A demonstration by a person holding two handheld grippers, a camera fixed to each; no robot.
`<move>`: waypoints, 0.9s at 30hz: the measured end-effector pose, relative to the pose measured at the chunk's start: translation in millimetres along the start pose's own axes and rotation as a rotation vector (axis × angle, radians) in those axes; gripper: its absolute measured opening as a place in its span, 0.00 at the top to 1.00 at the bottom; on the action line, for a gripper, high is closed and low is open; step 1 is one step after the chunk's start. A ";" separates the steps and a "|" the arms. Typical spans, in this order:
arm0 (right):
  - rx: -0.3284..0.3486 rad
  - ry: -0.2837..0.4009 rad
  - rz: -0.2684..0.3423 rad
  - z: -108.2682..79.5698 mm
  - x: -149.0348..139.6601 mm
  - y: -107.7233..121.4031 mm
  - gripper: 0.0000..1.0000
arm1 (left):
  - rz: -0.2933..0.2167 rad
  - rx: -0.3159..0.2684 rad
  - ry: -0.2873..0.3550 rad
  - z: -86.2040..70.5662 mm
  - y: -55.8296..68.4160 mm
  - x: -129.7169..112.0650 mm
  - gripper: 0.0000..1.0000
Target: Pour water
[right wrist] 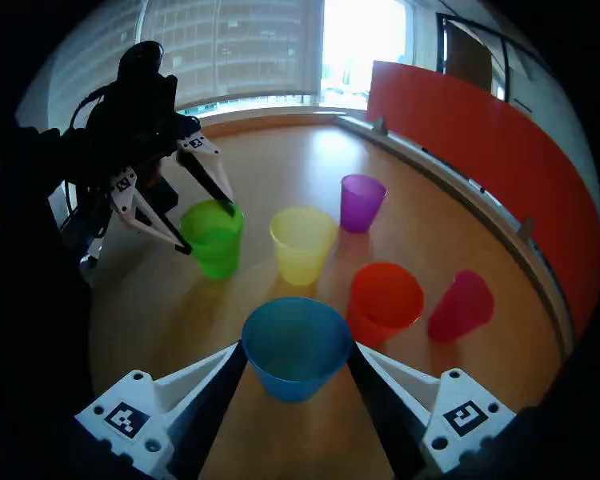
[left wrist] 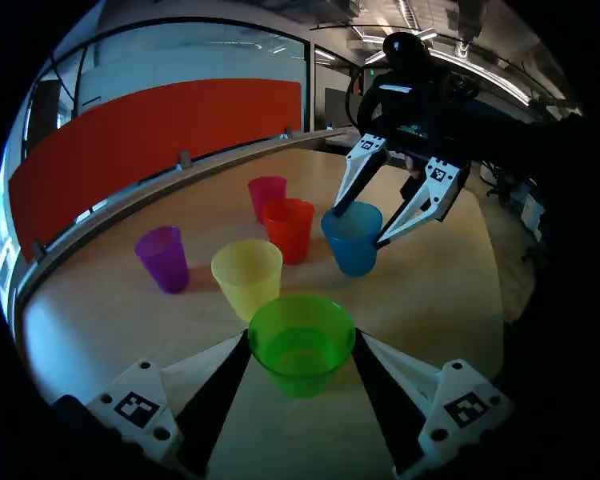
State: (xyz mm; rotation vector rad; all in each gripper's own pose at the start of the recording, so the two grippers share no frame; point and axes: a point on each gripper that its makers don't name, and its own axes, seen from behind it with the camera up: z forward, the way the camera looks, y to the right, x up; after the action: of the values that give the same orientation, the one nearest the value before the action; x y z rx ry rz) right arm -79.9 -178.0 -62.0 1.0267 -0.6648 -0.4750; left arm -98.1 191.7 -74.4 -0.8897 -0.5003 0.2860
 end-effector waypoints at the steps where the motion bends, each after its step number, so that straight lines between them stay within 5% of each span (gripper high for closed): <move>1: 0.000 -0.001 -0.001 0.6 -1.0 -0.1 0.08 | 0.001 -0.001 -0.002 0.6 -0.2 -0.3 0.12; 27: 0.001 -0.001 0.006 8.1 -11.9 0.8 0.07 | -0.006 -0.006 -0.023 9.2 -5.1 -7.9 0.12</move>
State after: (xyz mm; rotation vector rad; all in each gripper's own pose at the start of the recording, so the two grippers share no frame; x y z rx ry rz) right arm -94.0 -175.0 -61.8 1.0253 -0.6690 -0.4702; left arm -109.4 191.3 -67.9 -0.8914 -0.5253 0.2893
